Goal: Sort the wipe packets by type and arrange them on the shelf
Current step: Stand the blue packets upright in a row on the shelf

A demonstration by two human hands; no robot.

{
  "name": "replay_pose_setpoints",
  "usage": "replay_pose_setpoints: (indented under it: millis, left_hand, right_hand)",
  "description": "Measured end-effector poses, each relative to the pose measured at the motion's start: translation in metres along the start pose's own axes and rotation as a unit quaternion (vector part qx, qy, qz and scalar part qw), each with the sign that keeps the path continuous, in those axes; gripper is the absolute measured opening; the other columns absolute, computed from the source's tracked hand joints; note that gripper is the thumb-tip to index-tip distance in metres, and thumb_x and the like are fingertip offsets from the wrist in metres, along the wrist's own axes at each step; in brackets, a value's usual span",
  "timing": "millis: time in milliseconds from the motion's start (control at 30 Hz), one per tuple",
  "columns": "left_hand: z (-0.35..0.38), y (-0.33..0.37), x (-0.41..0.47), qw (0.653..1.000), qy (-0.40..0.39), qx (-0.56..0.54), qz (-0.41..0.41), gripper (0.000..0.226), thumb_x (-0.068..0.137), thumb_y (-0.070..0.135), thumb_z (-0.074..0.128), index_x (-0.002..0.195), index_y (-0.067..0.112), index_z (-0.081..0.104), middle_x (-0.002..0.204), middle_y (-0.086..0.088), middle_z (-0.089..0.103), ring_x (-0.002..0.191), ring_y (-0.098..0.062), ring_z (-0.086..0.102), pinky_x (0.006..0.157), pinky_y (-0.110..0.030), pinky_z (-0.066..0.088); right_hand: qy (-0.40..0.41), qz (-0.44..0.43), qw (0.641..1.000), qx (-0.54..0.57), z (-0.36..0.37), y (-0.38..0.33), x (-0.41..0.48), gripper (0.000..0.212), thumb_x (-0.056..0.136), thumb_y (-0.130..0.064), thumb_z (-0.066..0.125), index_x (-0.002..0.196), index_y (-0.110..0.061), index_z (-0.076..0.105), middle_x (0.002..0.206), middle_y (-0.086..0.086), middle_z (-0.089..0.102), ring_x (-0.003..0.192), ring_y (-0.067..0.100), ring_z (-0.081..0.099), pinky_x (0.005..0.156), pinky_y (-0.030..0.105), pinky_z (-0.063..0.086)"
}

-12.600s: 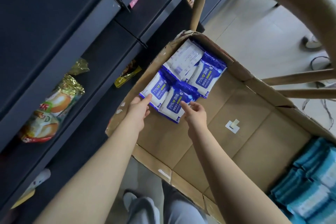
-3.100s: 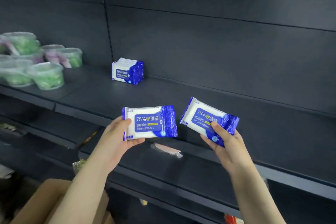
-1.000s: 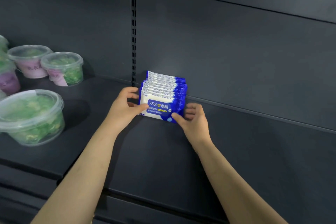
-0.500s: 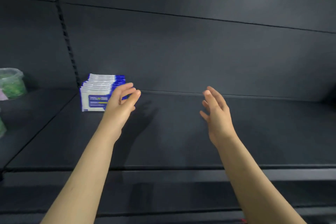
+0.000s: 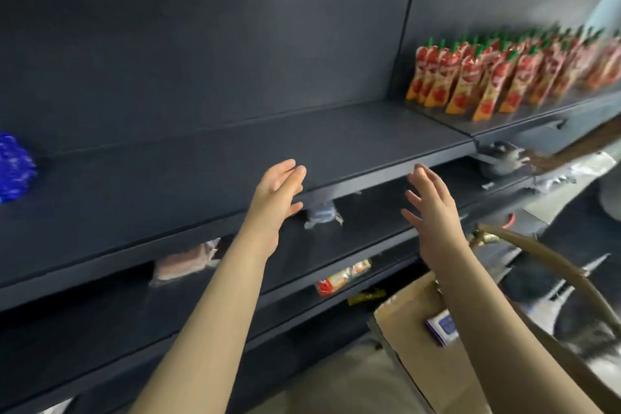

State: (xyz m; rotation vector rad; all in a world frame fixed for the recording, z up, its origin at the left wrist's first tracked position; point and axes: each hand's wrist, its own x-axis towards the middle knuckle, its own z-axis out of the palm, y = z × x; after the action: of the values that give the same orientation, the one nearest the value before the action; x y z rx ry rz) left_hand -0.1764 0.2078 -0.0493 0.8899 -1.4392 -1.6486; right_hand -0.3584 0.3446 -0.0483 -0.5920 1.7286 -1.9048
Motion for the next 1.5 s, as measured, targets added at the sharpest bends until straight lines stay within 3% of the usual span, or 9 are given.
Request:
replay_pose_setpoints:
  millis: [233,433,567,767,900,1067,1200,1367,1500]
  left_hand:
    - [0.094,-0.067,-0.005,0.987,-0.104,0.027,-0.122,0.033,0.095,0.041,0.061,0.125,0.028,0.059,0.127,0.006,0.062,0.113,-0.011,0.062,0.095,-0.037,0.055]
    - [0.134,-0.137,0.014,0.961,-0.156,0.059,-0.222,0.031,0.096,0.039,0.059,0.124,0.025,0.059,0.123,0.004,0.064,0.114,-0.015,0.061,0.094,-0.035,0.053]
    - [0.15,-0.183,0.025,0.94,-0.179,0.077,-0.28,0.03,0.097,0.04,0.058,0.123,0.025,0.06,0.12,0.005,0.065,0.112,-0.016,0.061,0.09,-0.033,0.052]
    - [0.178,-0.247,0.03,0.896,-0.204,0.147,-0.366,0.012,0.099,0.037,0.054,0.108,0.031,0.06,0.118,0.005,0.064,0.111,-0.017,0.061,0.103,-0.042,0.048]
    - [0.2,-0.298,0.041,0.871,-0.194,0.185,-0.411,0.026,0.098,0.039,0.056,0.121,0.027,0.059,0.119,0.004,0.064,0.111,-0.018,0.061,0.102,-0.042,0.049]
    - [0.243,-0.366,0.062,0.843,-0.2,0.226,-0.445,0.015,0.098,0.04,0.056,0.11,0.033,0.06,0.121,0.004,0.064,0.112,-0.016,0.06,0.096,-0.036,0.05]
    - [0.284,-0.424,0.074,0.83,-0.171,0.245,-0.47,0.02,0.097,0.036,0.058,0.116,0.029,0.06,0.126,0.002,0.062,0.11,-0.016,0.059,0.089,-0.033,0.05]
    - [0.337,-0.494,0.088,0.809,-0.162,0.268,-0.498,0.042,0.097,0.03,0.059,0.138,0.023,0.05,0.143,-0.001,0.05,0.124,-0.021,0.051,0.104,-0.04,0.044]
    - [0.37,-0.541,0.103,0.817,-0.144,0.274,-0.487,0.055,0.096,0.031,0.061,0.146,0.023,0.041,0.152,-0.006,0.04,0.133,-0.024,0.045,0.109,-0.043,0.039]
  right_hand:
    - [0.114,0.055,0.991,-0.035,-0.101,0.061,0.008,0.049,0.102,-0.048,0.046,0.145,-0.027,0.043,0.15,0.0,0.044,0.135,0.022,0.044,0.104,0.038,0.04]
    - [0.204,0.15,0.967,-0.036,-0.157,0.133,0.016,0.049,0.1,-0.047,0.049,0.144,-0.024,0.047,0.145,0.001,0.051,0.132,0.022,0.047,0.112,0.048,0.039]
    - [0.243,0.204,0.948,-0.023,-0.184,0.174,0.016,0.049,0.101,-0.044,0.05,0.143,-0.021,0.045,0.136,-0.003,0.054,0.122,0.018,0.052,0.103,0.039,0.044]
    - [0.287,0.292,0.912,-0.008,-0.225,0.238,0.017,0.053,0.1,-0.05,0.048,0.146,-0.024,0.042,0.129,-0.005,0.052,0.118,0.022,0.049,0.097,0.041,0.042]
    - [0.301,0.343,0.89,-0.008,-0.257,0.281,0.038,0.049,0.099,-0.052,0.049,0.142,-0.029,0.046,0.128,-0.006,0.054,0.116,0.022,0.052,0.094,0.039,0.043]
    - [0.279,0.4,0.873,-0.013,-0.303,0.344,0.085,0.051,0.1,-0.05,0.049,0.144,-0.025,0.045,0.135,-0.003,0.053,0.116,0.021,0.053,0.091,0.038,0.044]
    - [0.262,0.429,0.864,-0.034,-0.344,0.391,0.126,0.047,0.101,-0.045,0.048,0.142,-0.022,0.047,0.138,0.001,0.055,0.109,0.019,0.055,0.083,0.034,0.043]
    - [0.268,0.433,0.86,-0.027,-0.389,0.441,0.181,0.048,0.101,-0.044,0.05,0.142,-0.019,0.046,0.135,0.003,0.056,0.111,0.022,0.056,0.086,0.035,0.045]
    - [0.276,0.423,0.863,-0.005,-0.403,0.468,0.216,0.046,0.099,-0.042,0.054,0.134,-0.013,0.052,0.122,0.005,0.063,0.102,0.02,0.061,0.081,0.033,0.049]
